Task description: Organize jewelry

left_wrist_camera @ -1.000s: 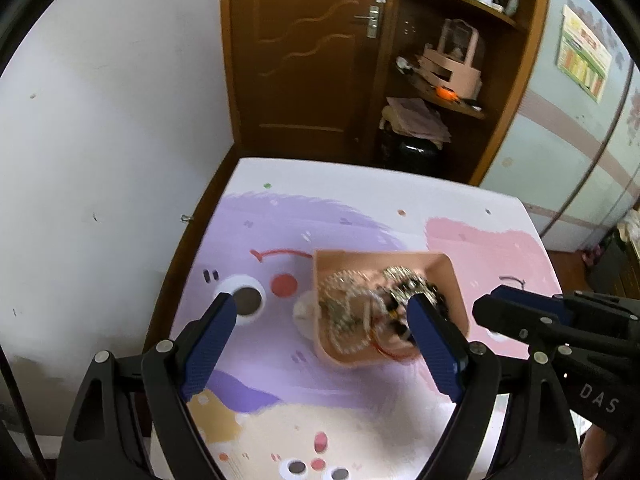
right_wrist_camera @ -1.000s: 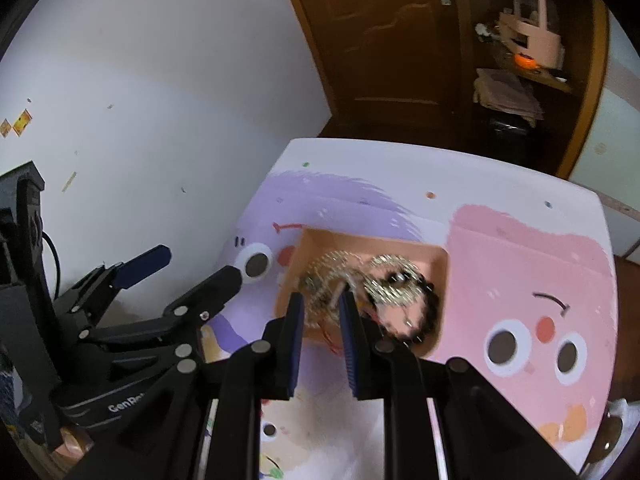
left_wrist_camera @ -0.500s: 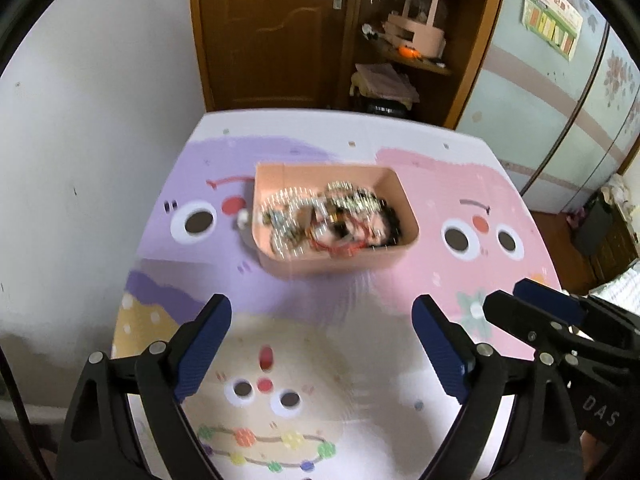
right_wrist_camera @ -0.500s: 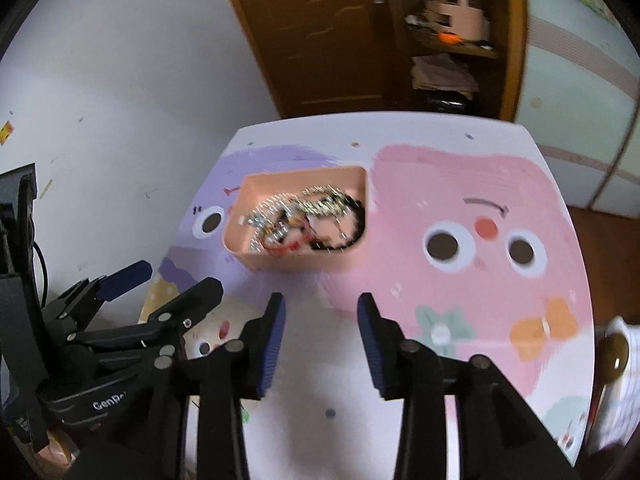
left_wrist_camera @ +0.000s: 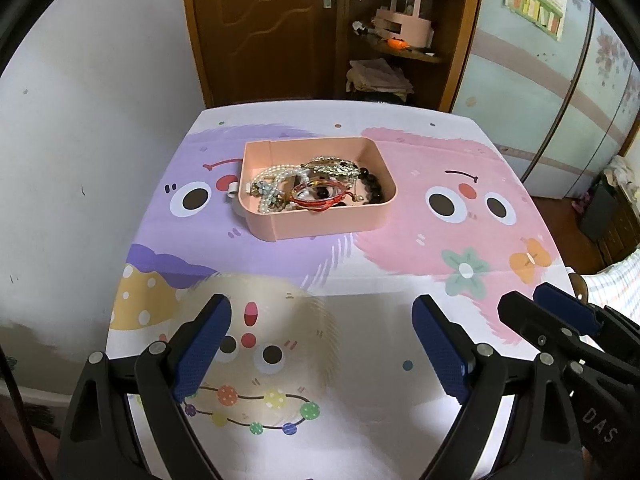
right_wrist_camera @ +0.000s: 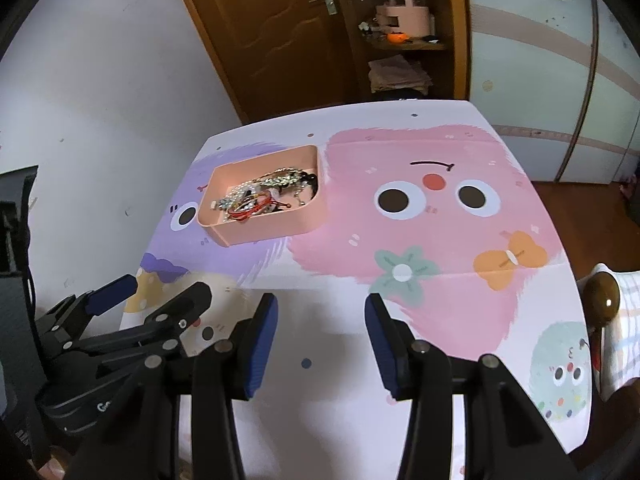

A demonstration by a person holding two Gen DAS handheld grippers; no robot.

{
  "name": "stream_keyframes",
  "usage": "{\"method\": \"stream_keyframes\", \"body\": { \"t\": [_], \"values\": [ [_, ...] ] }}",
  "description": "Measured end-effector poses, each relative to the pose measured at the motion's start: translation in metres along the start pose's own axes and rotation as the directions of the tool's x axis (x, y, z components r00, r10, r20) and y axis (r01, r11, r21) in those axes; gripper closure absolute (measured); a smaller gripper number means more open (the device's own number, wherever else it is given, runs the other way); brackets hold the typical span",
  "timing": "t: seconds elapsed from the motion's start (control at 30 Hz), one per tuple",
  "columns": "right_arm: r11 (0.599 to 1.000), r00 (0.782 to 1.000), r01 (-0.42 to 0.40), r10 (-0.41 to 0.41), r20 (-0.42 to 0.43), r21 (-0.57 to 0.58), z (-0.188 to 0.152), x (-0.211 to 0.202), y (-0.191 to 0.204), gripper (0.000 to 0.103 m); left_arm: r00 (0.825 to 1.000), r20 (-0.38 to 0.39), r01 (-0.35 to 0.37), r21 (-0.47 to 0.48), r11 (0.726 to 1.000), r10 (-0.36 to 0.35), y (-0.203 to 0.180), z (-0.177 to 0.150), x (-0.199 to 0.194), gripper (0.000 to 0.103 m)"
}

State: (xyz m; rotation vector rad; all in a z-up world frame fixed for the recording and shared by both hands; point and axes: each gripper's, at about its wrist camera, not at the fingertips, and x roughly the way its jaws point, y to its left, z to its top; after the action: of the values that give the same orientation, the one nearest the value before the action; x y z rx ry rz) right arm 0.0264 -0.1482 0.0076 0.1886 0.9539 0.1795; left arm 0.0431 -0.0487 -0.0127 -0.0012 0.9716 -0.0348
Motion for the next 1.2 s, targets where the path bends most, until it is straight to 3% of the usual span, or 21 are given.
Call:
{"method": "stream_keyframes", "body": {
  "t": [1.2],
  "values": [
    [1.000,1.000,0.002,-0.002,-0.006,0.011,-0.015,0.001,-0.006,0.057,1.000,-0.021,-0.022,-0.020,1.000,0.021,0.001,-0.016,-0.004,0.012]
  ]
}}
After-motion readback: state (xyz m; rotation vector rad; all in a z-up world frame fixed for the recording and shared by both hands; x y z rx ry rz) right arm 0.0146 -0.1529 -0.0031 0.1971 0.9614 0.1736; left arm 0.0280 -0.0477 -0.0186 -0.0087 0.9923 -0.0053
